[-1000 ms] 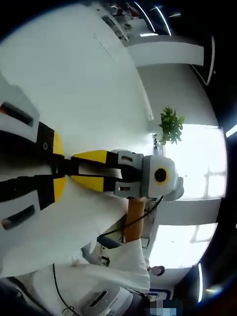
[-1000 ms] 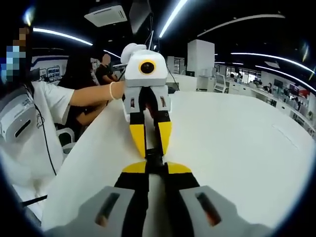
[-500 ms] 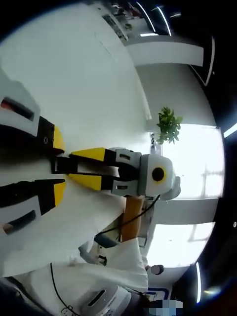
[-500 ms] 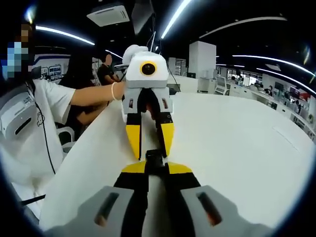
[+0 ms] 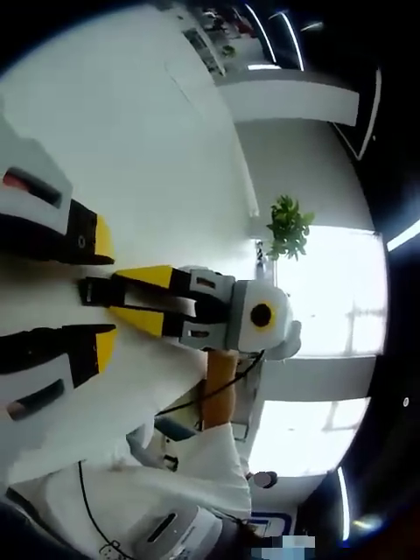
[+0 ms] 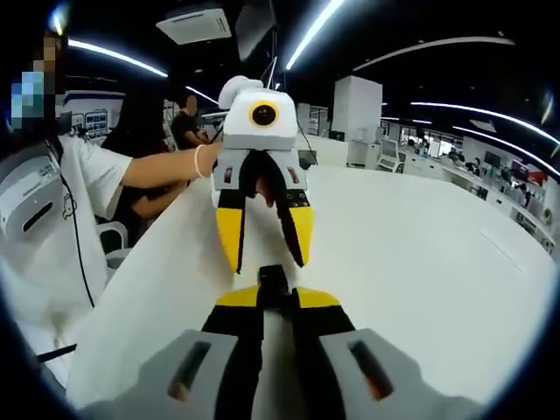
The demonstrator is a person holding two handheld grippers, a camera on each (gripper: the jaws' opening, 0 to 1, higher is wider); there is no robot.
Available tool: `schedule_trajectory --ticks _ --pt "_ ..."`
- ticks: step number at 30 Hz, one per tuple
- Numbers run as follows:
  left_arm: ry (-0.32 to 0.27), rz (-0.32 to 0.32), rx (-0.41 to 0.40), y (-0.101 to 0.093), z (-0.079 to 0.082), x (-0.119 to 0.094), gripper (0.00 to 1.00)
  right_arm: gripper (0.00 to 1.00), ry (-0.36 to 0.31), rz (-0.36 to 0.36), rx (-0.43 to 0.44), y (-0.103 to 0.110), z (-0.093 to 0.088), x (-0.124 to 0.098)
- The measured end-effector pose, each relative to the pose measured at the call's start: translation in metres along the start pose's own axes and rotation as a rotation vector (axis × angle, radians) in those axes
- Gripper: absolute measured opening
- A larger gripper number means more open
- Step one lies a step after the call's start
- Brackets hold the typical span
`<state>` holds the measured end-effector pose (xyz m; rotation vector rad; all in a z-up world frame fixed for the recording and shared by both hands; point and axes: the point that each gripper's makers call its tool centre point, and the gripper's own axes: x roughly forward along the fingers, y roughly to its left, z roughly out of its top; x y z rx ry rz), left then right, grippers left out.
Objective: Snap the two parts of the plastic buckle together until the buckle closes and remains connected.
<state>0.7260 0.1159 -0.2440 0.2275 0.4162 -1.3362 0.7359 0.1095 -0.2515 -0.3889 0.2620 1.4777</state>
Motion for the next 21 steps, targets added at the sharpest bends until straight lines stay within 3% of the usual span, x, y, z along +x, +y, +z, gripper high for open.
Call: schedule_trajectory --ticks 4,8,15,21 --pt "-0.033 0.048 0.005 0.004 0.005 -0.003 0.29 0.11 -0.019 -0.015 0.013 -0.005 0.006 -0.003" --pt "-0.054 0.171 -0.001 0.021 0.01 -0.009 0.36 0.11 -0.034 -0.038 0.033 -0.013 0.01 -0.003" --pt "-0.123 0.248 -0.055 0.036 0.019 -0.027 0.36 0.11 -0.039 -0.11 0.065 -0.036 0.007 -0.003" --pt "-0.117 0.292 -0.027 0.036 0.02 -0.034 0.4 0.11 -0.054 -0.156 0.091 -0.065 0.008 -0.004"
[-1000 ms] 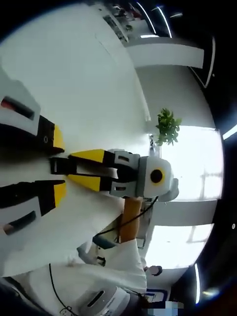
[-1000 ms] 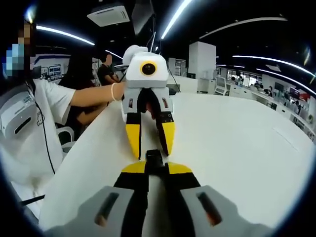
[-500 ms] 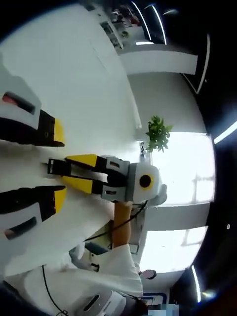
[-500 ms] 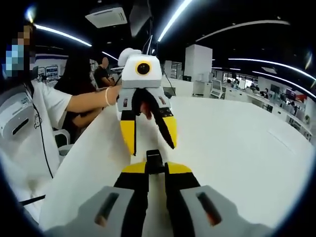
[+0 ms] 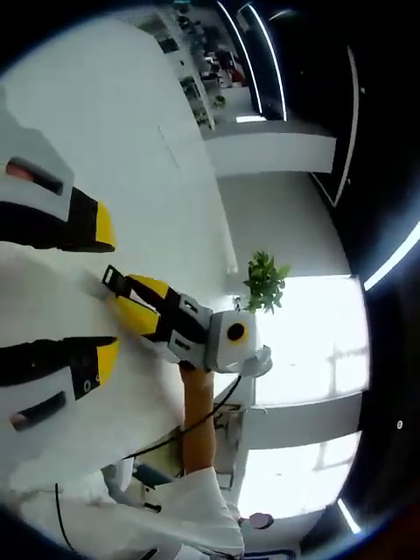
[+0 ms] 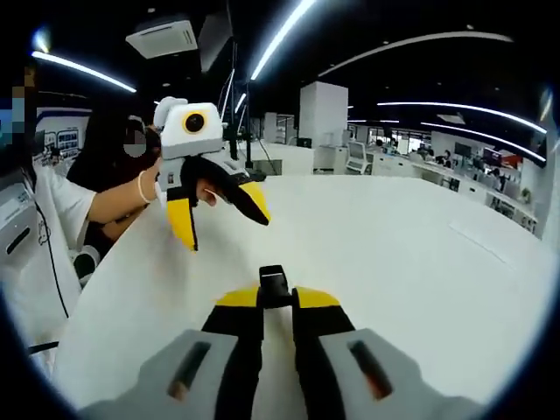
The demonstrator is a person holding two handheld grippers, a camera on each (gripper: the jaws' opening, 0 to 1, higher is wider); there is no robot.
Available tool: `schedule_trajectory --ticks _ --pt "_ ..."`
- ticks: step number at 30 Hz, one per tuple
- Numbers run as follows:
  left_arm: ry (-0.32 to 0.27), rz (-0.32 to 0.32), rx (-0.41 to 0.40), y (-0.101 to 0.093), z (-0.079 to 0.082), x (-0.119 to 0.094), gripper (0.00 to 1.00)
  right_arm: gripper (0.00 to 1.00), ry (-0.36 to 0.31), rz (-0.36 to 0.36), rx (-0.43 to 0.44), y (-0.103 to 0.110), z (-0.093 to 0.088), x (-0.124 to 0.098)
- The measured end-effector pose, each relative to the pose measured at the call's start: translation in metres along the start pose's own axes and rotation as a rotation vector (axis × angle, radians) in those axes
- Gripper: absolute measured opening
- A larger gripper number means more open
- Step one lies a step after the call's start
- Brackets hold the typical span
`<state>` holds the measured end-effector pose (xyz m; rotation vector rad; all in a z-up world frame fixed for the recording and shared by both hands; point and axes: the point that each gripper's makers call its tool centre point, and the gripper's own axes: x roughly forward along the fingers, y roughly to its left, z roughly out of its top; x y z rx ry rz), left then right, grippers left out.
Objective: Snap the two parts of the plastic buckle together until the buckle closes and remains connected.
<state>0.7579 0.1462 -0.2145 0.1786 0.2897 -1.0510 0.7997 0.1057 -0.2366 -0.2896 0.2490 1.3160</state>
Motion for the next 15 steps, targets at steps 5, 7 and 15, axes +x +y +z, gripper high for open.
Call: schedule_trajectory --ticks 5,7,15 --pt "0.002 0.006 0.015 0.0 -0.001 -0.002 0.43 0.11 -0.025 -0.022 0.031 -0.019 0.004 0.002" --pt "-0.001 0.008 0.009 0.001 -0.001 -0.003 0.44 0.11 -0.023 -0.032 0.03 -0.024 0.004 0.004" --pt "-0.016 0.031 -0.007 0.0 0.002 -0.004 0.5 0.11 -0.018 -0.07 0.045 -0.041 0.002 0.008"
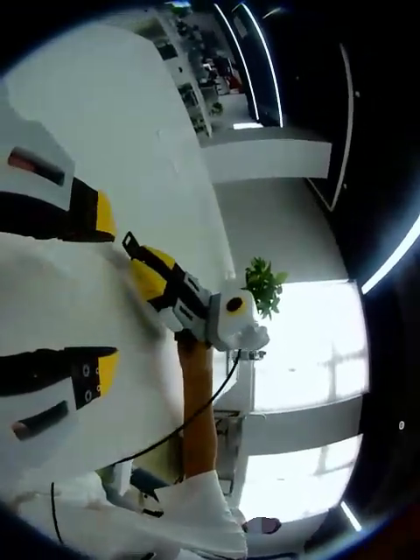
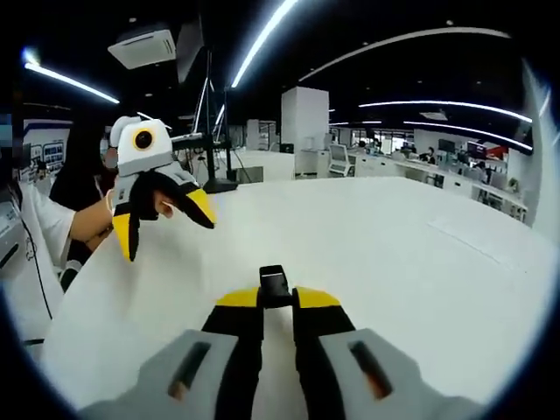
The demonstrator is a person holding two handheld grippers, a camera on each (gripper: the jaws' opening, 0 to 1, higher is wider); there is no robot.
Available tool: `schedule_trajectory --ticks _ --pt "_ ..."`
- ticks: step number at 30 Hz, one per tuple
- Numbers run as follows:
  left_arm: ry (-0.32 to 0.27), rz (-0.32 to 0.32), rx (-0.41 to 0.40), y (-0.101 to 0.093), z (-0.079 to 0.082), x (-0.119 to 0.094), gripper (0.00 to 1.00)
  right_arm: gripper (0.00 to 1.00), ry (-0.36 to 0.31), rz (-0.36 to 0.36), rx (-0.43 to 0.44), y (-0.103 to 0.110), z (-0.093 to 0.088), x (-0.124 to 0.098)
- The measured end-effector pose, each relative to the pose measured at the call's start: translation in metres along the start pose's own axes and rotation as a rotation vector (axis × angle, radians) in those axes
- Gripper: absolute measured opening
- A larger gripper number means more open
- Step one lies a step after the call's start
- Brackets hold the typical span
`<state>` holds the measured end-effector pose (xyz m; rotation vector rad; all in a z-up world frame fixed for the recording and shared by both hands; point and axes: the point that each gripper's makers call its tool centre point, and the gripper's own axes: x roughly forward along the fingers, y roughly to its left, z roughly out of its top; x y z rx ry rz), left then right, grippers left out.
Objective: Snap the two parts of the plastic buckle together until the buckle closes and remains connected.
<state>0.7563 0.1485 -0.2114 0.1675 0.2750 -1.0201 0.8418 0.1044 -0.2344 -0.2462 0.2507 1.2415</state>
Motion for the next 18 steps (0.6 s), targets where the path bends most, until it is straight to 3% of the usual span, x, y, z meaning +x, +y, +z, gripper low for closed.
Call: schedule_trajectory --ticks 3,18 --pt "0.01 0.019 0.007 -0.003 -0.001 -0.001 0.56 0.11 0.004 -0.017 0.013 -0.008 -0.003 0.002" --pt "0.0 0.044 0.03 -0.014 -0.002 -0.003 0.64 0.11 0.038 -0.092 0.066 -0.047 -0.013 0.014"
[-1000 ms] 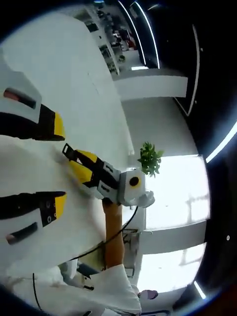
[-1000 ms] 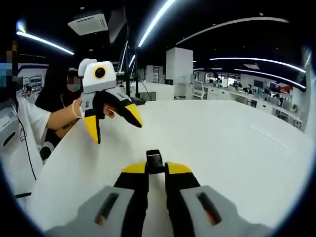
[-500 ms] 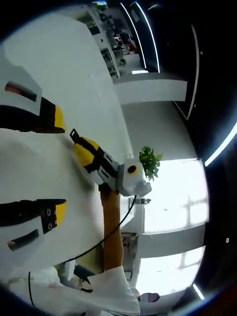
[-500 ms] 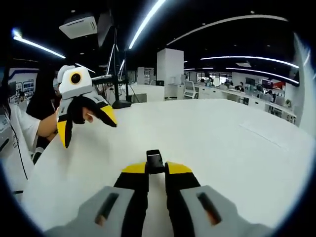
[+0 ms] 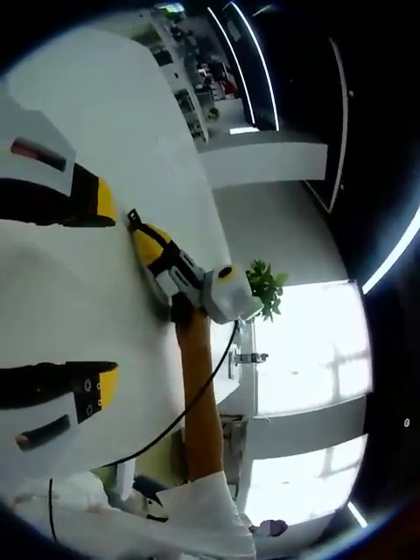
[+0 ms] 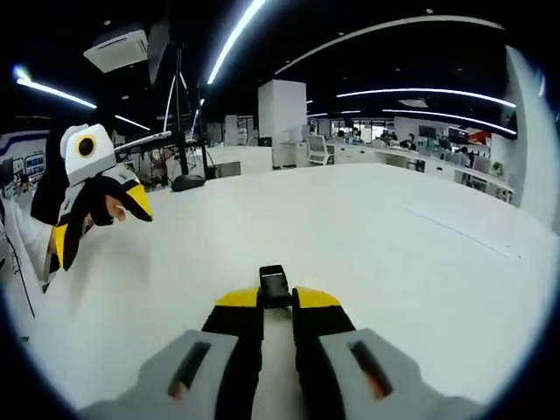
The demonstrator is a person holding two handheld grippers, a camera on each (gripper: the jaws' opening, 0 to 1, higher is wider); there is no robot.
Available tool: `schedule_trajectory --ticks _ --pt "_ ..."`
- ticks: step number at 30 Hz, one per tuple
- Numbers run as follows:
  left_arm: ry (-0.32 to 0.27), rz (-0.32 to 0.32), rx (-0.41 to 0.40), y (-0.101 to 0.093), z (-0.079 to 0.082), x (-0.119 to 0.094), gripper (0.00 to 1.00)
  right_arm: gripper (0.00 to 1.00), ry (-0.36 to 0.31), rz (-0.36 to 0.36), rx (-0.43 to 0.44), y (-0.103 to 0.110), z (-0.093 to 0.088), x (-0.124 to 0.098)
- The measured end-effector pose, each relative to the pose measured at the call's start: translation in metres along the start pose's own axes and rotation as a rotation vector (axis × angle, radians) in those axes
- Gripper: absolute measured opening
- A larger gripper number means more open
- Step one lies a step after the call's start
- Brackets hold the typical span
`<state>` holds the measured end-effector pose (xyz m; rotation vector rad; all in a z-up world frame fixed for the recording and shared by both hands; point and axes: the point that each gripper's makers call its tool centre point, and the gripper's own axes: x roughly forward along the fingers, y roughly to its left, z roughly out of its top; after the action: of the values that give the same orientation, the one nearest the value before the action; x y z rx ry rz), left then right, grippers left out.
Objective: Snap the two parts of the plastic buckle together until the buckle closes and remains connected.
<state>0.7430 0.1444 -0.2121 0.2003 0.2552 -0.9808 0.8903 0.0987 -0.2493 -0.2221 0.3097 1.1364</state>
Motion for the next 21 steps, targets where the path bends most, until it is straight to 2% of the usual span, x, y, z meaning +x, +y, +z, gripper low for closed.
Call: schedule_trajectory --ticks 7,15,21 --pt "-0.007 0.011 0.008 -0.003 0.001 0.0 0.66 0.11 0.014 -0.033 0.0 -0.014 0.002 0.005" --pt "-0.001 0.016 -0.001 -0.006 -0.006 0.0 0.65 0.11 0.027 -0.059 -0.008 -0.029 0.012 0.011" --pt "0.018 0.034 -0.006 -0.004 -0.012 0.003 0.65 0.11 0.044 -0.095 0.004 -0.042 0.007 0.018"
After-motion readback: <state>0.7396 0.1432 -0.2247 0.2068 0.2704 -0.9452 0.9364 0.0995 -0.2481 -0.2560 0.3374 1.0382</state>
